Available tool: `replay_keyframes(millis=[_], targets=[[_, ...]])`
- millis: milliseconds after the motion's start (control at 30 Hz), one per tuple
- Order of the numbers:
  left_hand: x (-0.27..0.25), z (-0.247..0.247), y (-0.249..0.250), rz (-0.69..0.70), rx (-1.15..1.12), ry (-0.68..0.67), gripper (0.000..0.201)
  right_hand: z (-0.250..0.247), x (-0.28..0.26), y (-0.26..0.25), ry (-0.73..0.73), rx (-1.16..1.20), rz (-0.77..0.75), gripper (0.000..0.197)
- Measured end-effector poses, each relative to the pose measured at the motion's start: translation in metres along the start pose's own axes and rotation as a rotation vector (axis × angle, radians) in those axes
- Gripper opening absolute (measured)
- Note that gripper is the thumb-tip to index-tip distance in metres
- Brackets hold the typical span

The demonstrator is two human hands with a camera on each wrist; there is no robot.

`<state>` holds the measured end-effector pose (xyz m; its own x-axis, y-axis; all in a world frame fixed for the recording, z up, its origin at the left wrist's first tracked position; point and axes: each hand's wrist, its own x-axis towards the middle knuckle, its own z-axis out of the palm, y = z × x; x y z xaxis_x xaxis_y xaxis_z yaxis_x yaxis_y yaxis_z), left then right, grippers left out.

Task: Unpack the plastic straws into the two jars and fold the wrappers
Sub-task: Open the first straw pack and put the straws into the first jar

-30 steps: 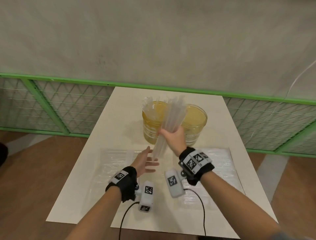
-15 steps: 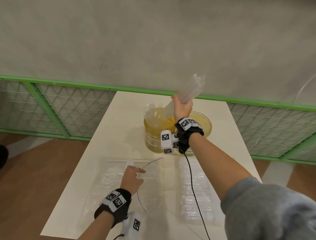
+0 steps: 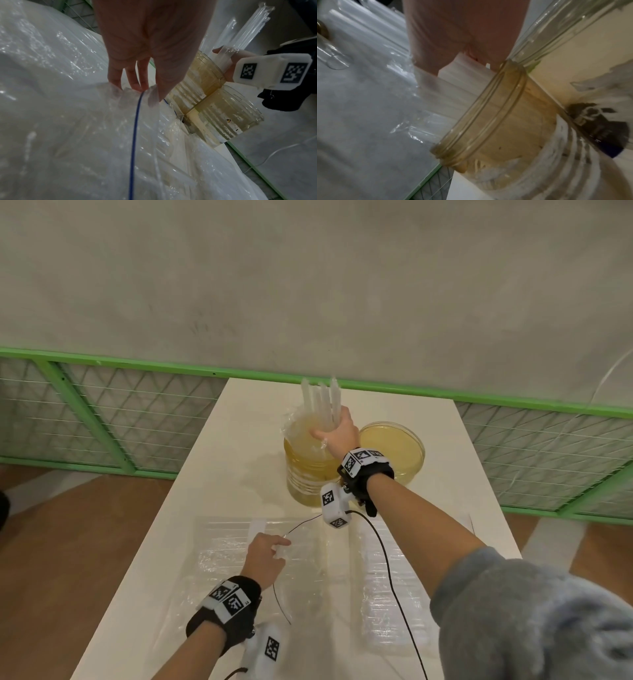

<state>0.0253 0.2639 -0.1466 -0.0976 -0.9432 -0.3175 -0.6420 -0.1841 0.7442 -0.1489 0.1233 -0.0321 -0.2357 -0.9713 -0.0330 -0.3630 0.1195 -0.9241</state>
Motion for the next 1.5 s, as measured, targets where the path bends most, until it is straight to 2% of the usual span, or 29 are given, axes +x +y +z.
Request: replay_keyframes(millis=[100, 200, 233, 300, 367, 433, 467, 633, 733, 800, 867, 933, 967, 1067, 1133, 1233, 1367, 1500], targets=[[0.002, -0.002, 0.002, 0.001, 0.037, -0.014, 0.033, -0.001, -0.001, 0.002, -0.014, 0.016, -0.04, 0.081], [0.003, -0.004, 0.005, -0.006, 0.046, -0.015, 0.033, 0.0, -0.006, 0.004, 0.078, 0.081, -0.085, 0.091], [0.004, -0.004, 0.006, -0.01, 0.048, -0.014, 0.032, 0.0, -0.009, 0.006, 0.135, 0.079, -0.11, 0.088], [0.004, -0.004, 0.01, -0.017, 0.056, -0.023, 0.032, 0.0, -0.015, 0.011, 0.202, -0.04, -0.161, 0.07], [0.004, -0.005, 0.012, -0.023, 0.065, -0.032, 0.032, -0.001, -0.019, 0.017, 0.116, -0.289, -0.155, 0.048], [0.003, -0.004, 0.014, -0.017, 0.064, -0.03, 0.032, -0.003, -0.019, 0.018, -0.005, -0.45, -0.111, 0.044], [0.003, -0.003, 0.014, -0.013, 0.061, -0.028, 0.032, -0.005, -0.017, 0.018, -0.025, -0.46, -0.108, 0.046], [0.001, -0.003, 0.013, 0.011, 0.077, -0.013, 0.034, -0.01, -0.022, 0.009, 0.017, -0.253, -0.052, 0.067], [-0.003, -0.003, 0.012, 0.028, 0.091, 0.02, 0.037, -0.016, -0.043, 0.009, -0.039, -0.263, -0.06, 0.078], [-0.005, -0.004, 0.01, 0.031, 0.08, 0.04, 0.037, -0.02, -0.071, 0.012, 0.058, -0.2, -0.136, 0.073], [-0.007, -0.006, 0.009, 0.035, 0.069, 0.04, 0.042, -0.02, -0.109, 0.024, 0.183, -0.114, -0.183, 0.047], [-0.01, -0.006, 0.011, 0.049, 0.073, 0.027, 0.052, -0.012, -0.149, 0.046, 0.109, -0.067, -0.109, 0.013], [-0.011, -0.004, 0.012, 0.063, 0.073, 0.024, 0.055, -0.006, -0.164, 0.06, 0.02, -0.043, -0.017, 0.011], [-0.016, 0.001, 0.018, 0.095, 0.032, 0.035, 0.061, 0.012, -0.194, 0.103, -0.178, -0.084, 0.273, 0.034], [-0.018, 0.003, 0.021, 0.086, 0.021, 0.03, 0.065, 0.023, -0.202, 0.122, -0.264, -0.179, 0.351, 0.039], [-0.02, 0.006, 0.025, 0.083, 0.022, -0.008, 0.068, 0.037, -0.204, 0.141, -0.377, -0.314, 0.409, 0.033], [-0.023, 0.006, 0.029, 0.063, 0.017, -0.033, 0.069, 0.05, -0.197, 0.146, -0.362, -0.303, 0.537, 0.05], [-0.029, 0.007, 0.025, 0.046, 0.07, -0.127, 0.069, 0.058, -0.195, 0.134, -0.279, -0.206, 0.567, 0.053]])
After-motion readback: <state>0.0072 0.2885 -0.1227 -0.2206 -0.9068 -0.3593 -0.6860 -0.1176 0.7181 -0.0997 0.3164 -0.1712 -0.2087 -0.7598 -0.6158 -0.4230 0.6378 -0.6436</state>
